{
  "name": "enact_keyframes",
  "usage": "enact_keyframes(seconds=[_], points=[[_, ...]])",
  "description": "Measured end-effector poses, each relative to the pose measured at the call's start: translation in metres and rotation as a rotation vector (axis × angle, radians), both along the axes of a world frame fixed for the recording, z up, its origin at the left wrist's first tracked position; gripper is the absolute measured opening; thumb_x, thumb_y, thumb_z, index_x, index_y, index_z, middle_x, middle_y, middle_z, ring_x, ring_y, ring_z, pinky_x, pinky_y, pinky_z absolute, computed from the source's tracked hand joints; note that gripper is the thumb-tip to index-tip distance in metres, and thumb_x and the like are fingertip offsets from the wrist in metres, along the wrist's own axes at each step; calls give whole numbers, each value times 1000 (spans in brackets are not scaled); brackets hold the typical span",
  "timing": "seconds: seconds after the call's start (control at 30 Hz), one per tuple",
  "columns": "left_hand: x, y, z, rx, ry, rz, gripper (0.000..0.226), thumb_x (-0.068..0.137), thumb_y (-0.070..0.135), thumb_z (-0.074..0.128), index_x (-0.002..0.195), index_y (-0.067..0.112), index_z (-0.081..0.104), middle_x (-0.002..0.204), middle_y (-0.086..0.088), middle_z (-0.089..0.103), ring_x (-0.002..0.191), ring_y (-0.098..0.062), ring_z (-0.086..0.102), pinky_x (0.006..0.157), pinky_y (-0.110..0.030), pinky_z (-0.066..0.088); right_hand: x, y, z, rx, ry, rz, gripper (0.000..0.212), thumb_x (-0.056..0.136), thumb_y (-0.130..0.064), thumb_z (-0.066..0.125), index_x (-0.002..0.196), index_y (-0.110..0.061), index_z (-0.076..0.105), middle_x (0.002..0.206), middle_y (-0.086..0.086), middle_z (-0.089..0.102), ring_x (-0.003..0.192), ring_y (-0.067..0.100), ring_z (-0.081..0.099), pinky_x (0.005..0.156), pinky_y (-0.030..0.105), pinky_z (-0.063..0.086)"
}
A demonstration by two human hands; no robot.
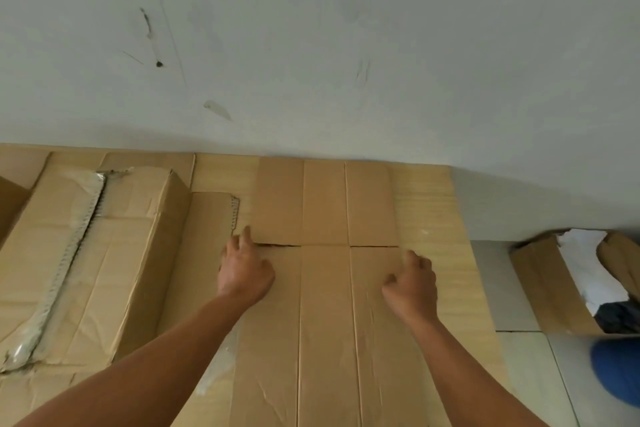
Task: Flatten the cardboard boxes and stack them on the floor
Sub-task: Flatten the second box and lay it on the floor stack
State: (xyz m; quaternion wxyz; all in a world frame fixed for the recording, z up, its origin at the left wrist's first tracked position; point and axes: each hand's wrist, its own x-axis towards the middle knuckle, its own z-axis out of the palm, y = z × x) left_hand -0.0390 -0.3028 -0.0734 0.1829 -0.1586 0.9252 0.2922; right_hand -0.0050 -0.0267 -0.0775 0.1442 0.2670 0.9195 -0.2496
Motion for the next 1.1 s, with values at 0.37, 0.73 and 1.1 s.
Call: enact_keyframes(seconds=[0.37, 0.73, 1.1], points=[[-12, 48, -74, -335, 74, -672, 63, 101, 56, 7, 151, 35, -24, 159, 2, -36, 145, -27, -35, 118, -55, -17, -27, -70, -75, 212, 176, 740, 60, 103, -40, 26, 157, -14, 22, 167, 3, 7, 154, 25, 2, 123, 49, 8], [-10, 52, -88, -346, 129, -590, 72, 99, 55, 8, 155, 18, -19, 161, 3, -30, 147, -20, -31, 121, -52, -12, -25, -72, -80, 246, 203, 663, 67, 102, -41, 30, 156, -3, 17, 166, 12, 8, 154, 23, 4, 124, 44, 12], [-8, 48, -83, -338, 133, -608, 75, 98, 58, 8, 157, 17, -14, 163, 3, -26, 149, -22, -28, 120, -53, -14, -10, -42, -72, 275, 81, 560, 79, 96, -51, 21, 157, -2, 7, 166, 13, -1, 154, 27, -2, 125, 42, 2]])
